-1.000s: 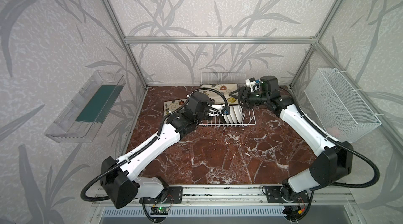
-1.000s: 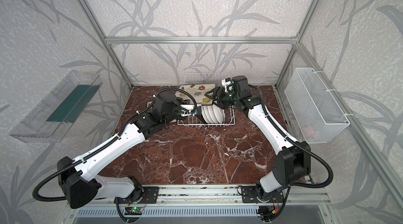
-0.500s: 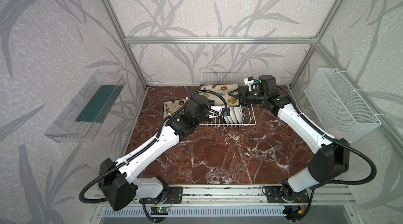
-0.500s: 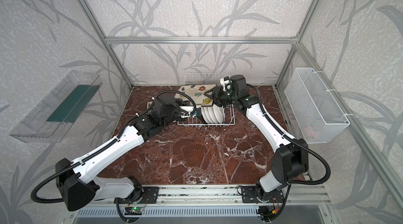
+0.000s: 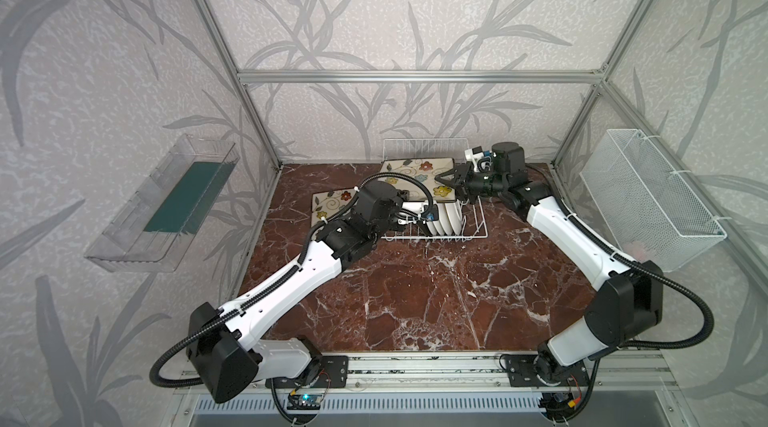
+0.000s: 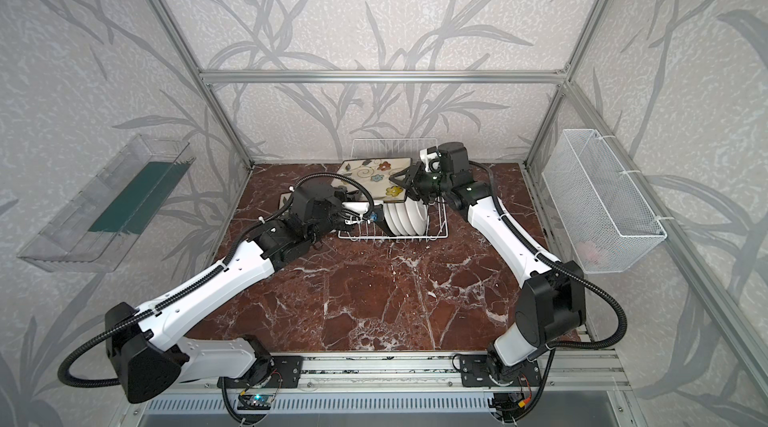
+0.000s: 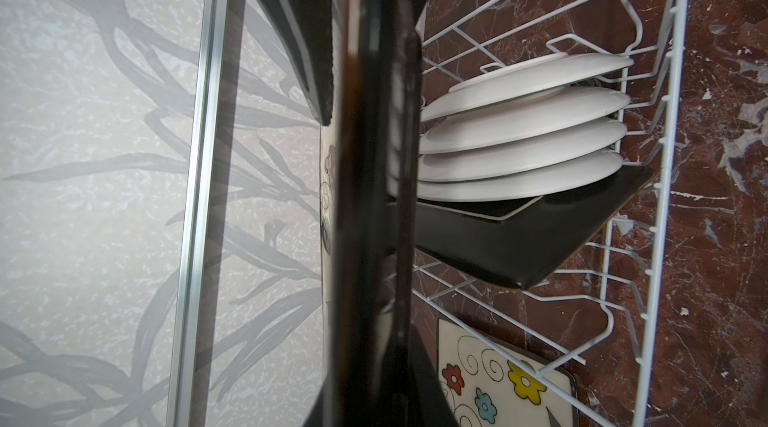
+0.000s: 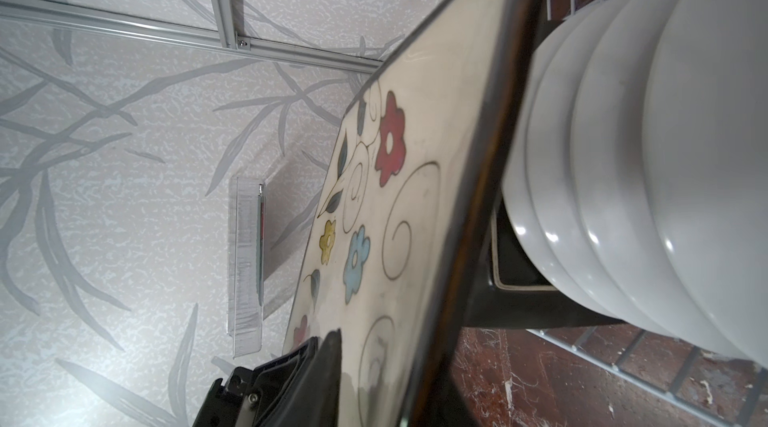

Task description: Unload the plates from the dish rack

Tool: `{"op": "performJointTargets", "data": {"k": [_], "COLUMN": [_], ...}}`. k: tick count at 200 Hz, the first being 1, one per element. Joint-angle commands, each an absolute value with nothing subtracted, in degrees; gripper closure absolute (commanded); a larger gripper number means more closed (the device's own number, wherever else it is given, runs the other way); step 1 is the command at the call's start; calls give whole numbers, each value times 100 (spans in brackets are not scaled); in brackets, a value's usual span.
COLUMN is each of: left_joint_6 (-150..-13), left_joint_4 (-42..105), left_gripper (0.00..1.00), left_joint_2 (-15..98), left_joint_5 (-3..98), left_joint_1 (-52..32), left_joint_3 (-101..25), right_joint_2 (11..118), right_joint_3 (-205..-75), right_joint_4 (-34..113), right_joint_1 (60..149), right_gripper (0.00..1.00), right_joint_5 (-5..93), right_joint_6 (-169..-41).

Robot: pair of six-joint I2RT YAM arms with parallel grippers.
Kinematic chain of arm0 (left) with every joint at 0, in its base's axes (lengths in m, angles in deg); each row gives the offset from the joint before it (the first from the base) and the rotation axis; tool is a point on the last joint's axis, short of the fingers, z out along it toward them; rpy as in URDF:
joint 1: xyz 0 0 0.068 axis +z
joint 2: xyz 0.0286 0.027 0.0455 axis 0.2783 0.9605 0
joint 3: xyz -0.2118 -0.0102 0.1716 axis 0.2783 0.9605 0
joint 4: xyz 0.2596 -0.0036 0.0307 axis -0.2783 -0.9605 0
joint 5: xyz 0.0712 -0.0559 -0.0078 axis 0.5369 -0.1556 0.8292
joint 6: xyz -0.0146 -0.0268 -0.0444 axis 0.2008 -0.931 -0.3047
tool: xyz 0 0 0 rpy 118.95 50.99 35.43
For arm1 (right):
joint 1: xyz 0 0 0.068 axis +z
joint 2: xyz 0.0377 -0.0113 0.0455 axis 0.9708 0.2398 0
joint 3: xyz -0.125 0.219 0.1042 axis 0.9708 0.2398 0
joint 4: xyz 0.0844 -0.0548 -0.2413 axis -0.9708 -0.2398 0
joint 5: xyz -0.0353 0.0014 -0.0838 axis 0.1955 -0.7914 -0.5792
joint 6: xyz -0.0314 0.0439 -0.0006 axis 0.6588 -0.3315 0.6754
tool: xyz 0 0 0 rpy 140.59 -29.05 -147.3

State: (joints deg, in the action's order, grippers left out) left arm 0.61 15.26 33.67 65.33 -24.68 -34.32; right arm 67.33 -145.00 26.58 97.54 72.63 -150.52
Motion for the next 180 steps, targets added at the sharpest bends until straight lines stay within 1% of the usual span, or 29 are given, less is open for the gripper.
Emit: {"op": "performJointTargets", "data": {"k": [1,14,24,37,50,67,78,98,116,130,148,160,180], "left_joint_6": [-75,-66,-70,-61,-36,-89,-78,-74,-92,-95,-92,-294,-349], "left_joint_4": [2897,2897,2931,3006,3068,3157,3485,3507,3484,3501,3538,3544,3527], "left_gripper": [98,97,94,91,89,87,83,75,64,50,36,29,22], "left_joint_2": [2961,2968,2976,2968,2974,2968,2966,2950,2959,2981,3002,2998,2999], "left_joint_5": [6468,6497,6542,6591,6640,6727,6821,6828,6825,6859,6907,6923,6922], "left_joint_1": [-2497,-2497,-2497,-2497,-2497,-2497,-2497,-2497,-2495,-2489,-2488,-2484,-2474], "left_joint_3": [-3671,-3663,-3646,-3599,-3550,-3499,-3352,-3314,-3295,-3278,-3252,-3233,-3205], "right_joint_2": [6743,6736,6728,6711,6697,6676,6666,6649,6614,6583,6552,6519,6450], "right_joint_3": [-14485,-14489,-14481,-14467,-14433,-14376,-14349,-14306,-14231,-14167,-14163,-14160,-14115], "right_joint_4": [3130,3158,3187,3237,3327,3478,3556,3706,3939,4160,4267,4277,4349], "right_joint_1": [9778,9775,9775,9775,9775,9764,9766,9757,9741,9718,9699,9672,9619], "right_gripper": [75,79,81,85,88,95,100,100,100,100,100,100,100], "right_joint_5": [7510,7541,7552,7554,7563,7589,7589,7616,7582,7555,7546,7537,7486], "right_joint_6": [-14951,-14952,-14948,-14956,-14996,-15068,-15103,-15202,-15360,-15503,-15553,-15553,-15617]}}
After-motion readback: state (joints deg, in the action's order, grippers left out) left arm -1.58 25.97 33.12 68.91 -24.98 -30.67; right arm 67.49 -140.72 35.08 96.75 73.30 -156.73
